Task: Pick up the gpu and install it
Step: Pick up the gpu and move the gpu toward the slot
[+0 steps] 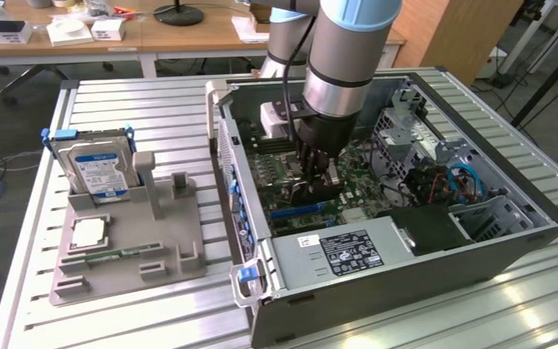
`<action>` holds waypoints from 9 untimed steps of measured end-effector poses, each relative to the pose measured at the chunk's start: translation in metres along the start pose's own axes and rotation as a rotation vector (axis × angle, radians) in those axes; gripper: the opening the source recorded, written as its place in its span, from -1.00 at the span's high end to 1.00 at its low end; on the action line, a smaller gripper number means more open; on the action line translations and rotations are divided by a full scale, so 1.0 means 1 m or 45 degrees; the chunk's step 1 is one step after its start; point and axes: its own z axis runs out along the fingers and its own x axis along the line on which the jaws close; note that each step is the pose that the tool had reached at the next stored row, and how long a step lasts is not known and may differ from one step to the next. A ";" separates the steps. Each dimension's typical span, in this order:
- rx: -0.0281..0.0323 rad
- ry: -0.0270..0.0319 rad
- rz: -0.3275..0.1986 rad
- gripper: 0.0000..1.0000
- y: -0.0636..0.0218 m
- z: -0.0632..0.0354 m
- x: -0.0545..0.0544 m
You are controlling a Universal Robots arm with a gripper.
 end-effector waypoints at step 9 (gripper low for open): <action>-0.0002 0.0002 -0.001 0.47 0.0004 -0.0001 0.000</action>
